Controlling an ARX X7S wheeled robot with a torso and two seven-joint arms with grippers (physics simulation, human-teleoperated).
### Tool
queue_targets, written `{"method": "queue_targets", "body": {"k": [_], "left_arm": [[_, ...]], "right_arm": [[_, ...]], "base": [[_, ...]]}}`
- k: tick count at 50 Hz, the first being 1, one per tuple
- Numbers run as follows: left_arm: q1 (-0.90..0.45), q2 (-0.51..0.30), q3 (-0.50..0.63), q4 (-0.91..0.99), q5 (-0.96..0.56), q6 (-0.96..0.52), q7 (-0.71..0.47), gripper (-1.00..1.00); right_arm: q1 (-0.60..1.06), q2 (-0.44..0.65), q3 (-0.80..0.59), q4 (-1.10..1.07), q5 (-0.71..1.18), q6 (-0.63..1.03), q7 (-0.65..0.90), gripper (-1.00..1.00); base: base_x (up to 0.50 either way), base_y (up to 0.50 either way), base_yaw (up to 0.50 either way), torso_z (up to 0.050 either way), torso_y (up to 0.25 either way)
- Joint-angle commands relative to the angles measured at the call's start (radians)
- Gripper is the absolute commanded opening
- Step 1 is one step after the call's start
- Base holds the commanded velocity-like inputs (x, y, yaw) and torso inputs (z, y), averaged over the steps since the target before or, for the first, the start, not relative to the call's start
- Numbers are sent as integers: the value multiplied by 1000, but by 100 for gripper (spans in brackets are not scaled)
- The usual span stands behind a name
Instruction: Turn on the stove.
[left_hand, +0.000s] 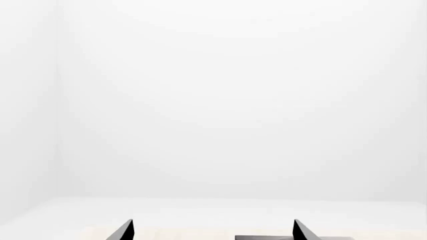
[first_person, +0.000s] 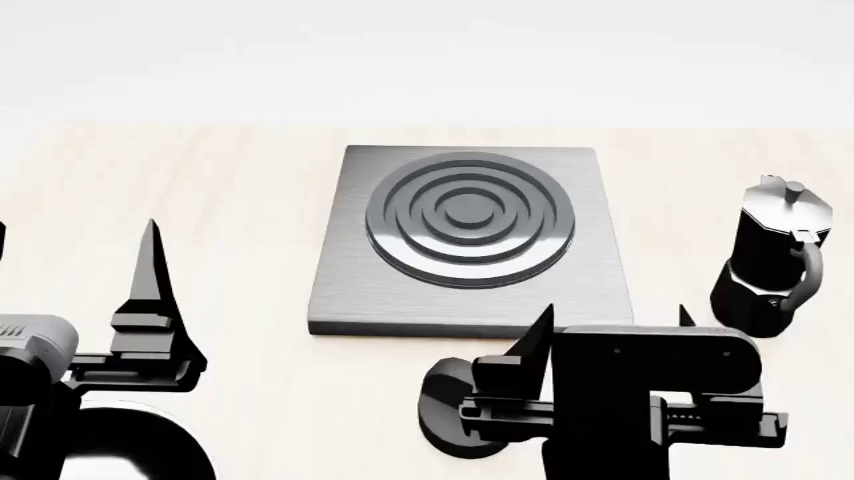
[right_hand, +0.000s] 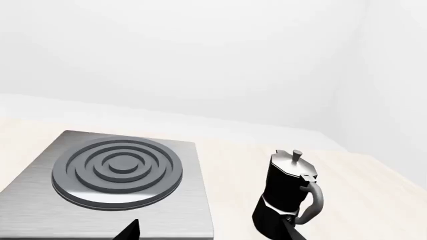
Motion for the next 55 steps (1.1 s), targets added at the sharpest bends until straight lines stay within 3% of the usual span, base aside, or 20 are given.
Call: {"method": "queue_targets", "body": {"k": [1,55], "left_arm": [[0,-2,3,-2,0,2,-3,100],[-3,-12,11,2,-7,8,-20,100]], "right_arm": [[11,13,-32,-44,-15,19,14,100],[25,90,-149,-135,-114,-67,41,100]], "base": [[0,0,0,0,0],[0,0,0,0,0]]}}
